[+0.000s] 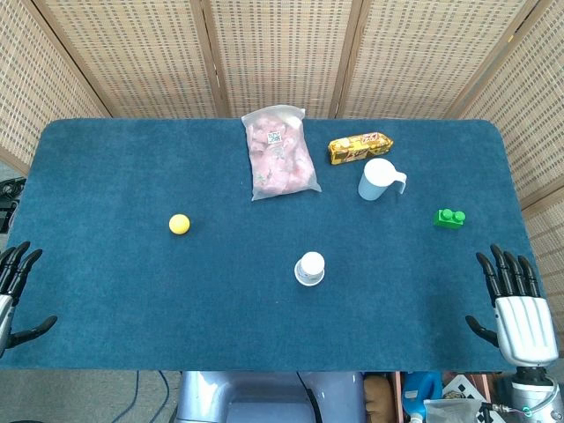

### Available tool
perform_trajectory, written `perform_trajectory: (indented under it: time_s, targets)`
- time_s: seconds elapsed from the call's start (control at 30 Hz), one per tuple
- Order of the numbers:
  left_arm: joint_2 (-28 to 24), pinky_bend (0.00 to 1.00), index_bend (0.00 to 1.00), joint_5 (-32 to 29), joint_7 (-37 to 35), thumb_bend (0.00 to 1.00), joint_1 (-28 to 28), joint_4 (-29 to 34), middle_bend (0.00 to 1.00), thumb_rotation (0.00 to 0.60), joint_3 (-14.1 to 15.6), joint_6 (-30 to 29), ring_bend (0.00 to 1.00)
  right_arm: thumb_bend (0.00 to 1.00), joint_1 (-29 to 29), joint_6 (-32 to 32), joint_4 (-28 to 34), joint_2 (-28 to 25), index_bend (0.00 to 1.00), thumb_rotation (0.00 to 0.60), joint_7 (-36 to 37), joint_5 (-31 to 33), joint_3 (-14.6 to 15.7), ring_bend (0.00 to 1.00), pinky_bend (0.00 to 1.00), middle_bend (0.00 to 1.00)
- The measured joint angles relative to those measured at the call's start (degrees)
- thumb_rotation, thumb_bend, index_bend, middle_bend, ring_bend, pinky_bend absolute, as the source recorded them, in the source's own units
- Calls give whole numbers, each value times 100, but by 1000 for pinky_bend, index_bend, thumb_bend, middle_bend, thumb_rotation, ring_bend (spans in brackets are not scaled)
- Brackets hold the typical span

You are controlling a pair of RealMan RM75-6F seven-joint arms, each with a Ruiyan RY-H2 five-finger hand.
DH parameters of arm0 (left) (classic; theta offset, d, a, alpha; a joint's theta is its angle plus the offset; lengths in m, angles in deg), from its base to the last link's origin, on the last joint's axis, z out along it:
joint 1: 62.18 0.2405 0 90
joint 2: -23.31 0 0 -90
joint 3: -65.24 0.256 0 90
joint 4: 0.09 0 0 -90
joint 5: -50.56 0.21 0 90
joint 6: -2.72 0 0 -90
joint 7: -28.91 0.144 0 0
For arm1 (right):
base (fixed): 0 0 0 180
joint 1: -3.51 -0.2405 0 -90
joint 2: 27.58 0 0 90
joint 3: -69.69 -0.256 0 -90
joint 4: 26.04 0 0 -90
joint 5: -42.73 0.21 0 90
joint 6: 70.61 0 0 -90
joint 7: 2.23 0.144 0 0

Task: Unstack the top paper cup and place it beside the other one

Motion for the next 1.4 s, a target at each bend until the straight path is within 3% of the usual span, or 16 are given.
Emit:
perform_trajectory:
  time_s: [0.23,0.5,0.67,0.93,1.4]
  targets:
    - [9,0,0,-26,-19,75,41,10,0,600,-27,-71,0,0,-164,286,11,-4,0,600,387,-49,17,0,0,0]
    - [73,0,0,-142,231,76,-51,81,0,600,-84,123,0,0,-1114,1965,80,-84,19,600,1580,335,-214,0,0,0]
    - [120,0,0,-313,332,76,-114,110,0,600,-162,228,0,2,-1953,3275,-6,55,158,600,2116,1137,-511,0,0,0]
    - [155,0,0,-585,469,77,-285,117,0,600,-225,606,0,73,-2719,3933,-133,562,235,600,1772,2346,-822,0,0,0]
    - [159,0,0,-664,510,77,-321,133,0,600,-245,634,0,178,-3543,4035,-368,1557,287,600,541,3811,-935,0,0,0]
